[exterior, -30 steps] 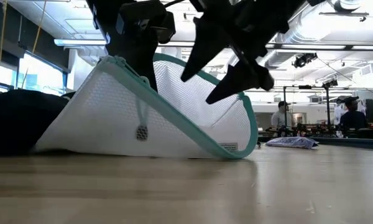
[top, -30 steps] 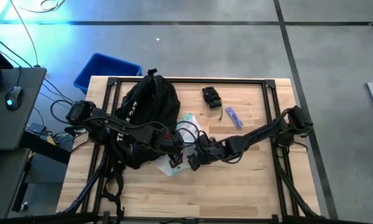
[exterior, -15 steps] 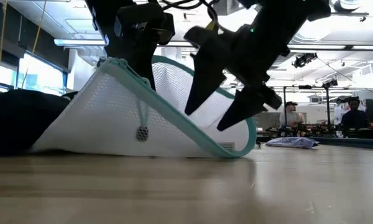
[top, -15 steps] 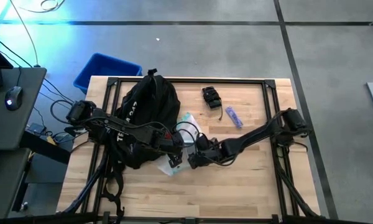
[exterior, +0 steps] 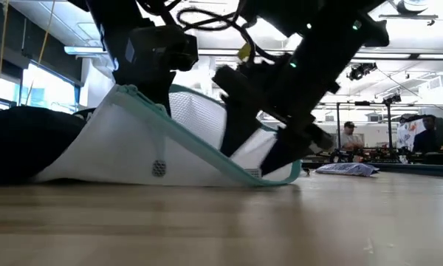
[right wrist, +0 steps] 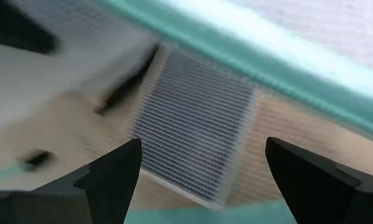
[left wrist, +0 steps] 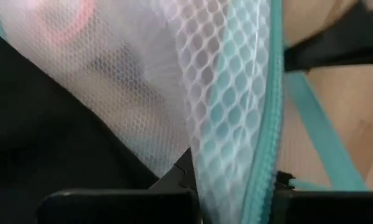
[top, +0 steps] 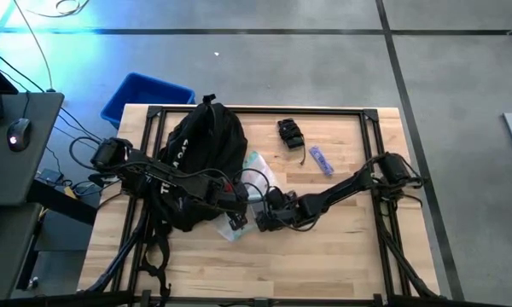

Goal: Unpack backpack
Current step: Remove the game card from the zip bag

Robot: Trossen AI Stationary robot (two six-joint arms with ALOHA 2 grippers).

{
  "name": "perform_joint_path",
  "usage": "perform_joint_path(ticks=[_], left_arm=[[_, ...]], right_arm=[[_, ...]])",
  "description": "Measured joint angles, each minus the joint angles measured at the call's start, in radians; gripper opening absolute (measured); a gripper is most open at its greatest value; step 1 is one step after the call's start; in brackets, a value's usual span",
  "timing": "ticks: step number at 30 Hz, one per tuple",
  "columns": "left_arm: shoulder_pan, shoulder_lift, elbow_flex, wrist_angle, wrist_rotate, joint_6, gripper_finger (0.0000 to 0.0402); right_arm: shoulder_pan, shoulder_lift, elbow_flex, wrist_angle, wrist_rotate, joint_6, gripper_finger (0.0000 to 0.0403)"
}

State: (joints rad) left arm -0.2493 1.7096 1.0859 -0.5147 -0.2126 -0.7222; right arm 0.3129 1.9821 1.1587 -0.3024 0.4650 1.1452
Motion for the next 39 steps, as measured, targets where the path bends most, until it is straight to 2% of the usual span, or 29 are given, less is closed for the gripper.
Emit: perform_joint_path(ticks=[4, 9, 12, 15, 18, 28, 39], left_arm=[[0.000, 0.000, -0.001, -0.003, 0.000, -0.008, 0.0000], [0.000, 0.000, -0.001, 0.000, 0.001, -0.010, 0.0000], [0.000, 0.000, -0.001, 0.010, 0.001, -0.010, 0.0000], [0.000, 0.000, -0.001, 0.014, 0.000, -0.009, 0.0000], [0.000, 0.000, -0.001, 0.016, 0.001, -0.002, 0.0000], [0.000, 0.000, -0.001, 0.009, 0.028, 0.001, 0.0000], [0.000, 0.000, -0.002, 0.005, 0.046, 0.001, 0.0000]], right_arm=[[-0.006, -0.032, 0.002, -0.140, -0.013, 0.033, 0.0325], [-0.008, -0.093, -0.001, -0.195, -0.031, 0.000, 0.0325], [-0.008, -0.117, 0.000, -0.152, -0.041, -0.051, 0.0325], [0.001, -0.110, -0.001, -0.030, -0.056, -0.161, 0.0325], [0.011, -0.084, 0.001, 0.059, -0.014, -0.204, 0.0325], [0.005, 0.008, 0.000, 0.058, 0.118, -0.185, 0.0325], [0.002, 0.050, 0.003, 0.047, 0.147, -0.185, 0.0325]])
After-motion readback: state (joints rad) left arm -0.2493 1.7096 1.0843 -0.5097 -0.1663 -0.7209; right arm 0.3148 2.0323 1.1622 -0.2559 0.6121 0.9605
